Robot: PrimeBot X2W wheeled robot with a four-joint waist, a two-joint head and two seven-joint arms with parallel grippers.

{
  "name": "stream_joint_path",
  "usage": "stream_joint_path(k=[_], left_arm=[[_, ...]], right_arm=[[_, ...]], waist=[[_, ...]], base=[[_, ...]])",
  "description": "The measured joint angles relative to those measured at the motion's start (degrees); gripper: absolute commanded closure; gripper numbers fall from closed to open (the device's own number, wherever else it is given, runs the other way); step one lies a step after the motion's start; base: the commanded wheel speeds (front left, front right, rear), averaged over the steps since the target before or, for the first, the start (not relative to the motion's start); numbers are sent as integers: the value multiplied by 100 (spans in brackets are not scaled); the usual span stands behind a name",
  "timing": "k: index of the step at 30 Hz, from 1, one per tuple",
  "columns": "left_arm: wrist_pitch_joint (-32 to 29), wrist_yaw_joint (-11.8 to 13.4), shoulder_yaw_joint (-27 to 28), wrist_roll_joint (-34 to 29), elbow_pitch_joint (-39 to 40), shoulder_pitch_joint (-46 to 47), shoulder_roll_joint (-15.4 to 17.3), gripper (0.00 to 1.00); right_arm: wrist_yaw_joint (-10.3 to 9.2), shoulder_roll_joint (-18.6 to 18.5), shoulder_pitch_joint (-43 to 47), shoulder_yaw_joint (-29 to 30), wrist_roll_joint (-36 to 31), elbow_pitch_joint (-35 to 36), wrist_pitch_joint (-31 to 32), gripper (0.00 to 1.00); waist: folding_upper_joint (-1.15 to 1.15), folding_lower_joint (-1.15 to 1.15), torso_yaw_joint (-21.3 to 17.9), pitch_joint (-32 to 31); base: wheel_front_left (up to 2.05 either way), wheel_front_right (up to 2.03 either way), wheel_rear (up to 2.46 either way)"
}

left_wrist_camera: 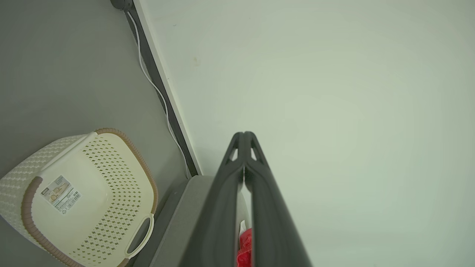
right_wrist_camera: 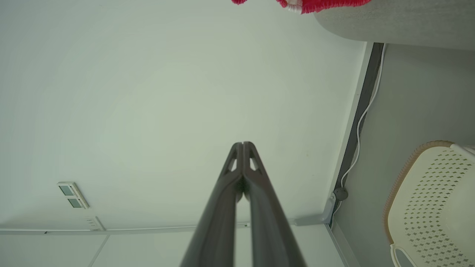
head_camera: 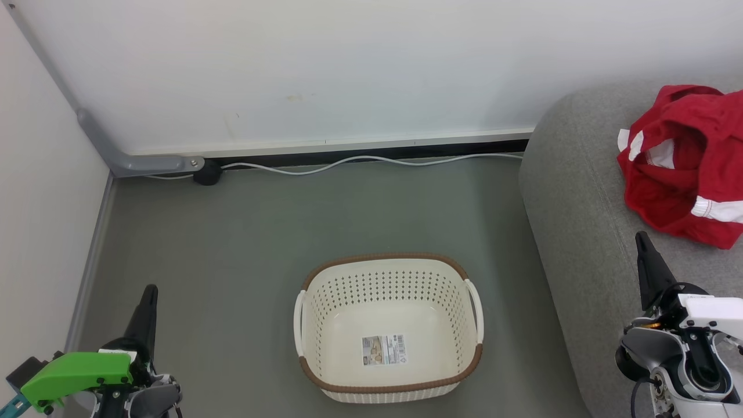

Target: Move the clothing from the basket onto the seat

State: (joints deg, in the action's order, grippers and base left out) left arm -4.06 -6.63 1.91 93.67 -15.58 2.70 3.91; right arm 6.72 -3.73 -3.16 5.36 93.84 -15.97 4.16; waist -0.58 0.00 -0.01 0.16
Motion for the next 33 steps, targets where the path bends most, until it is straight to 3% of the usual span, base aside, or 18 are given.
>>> stream_joint_path(k=[33], left_arm=[[-41, -25, 12, 0, -35, 27, -3, 100]], right_arm=[[0, 5, -11, 12, 0, -21, 42, 100]], waist=[[0, 0, 0, -1]], base=[[0, 0, 0]])
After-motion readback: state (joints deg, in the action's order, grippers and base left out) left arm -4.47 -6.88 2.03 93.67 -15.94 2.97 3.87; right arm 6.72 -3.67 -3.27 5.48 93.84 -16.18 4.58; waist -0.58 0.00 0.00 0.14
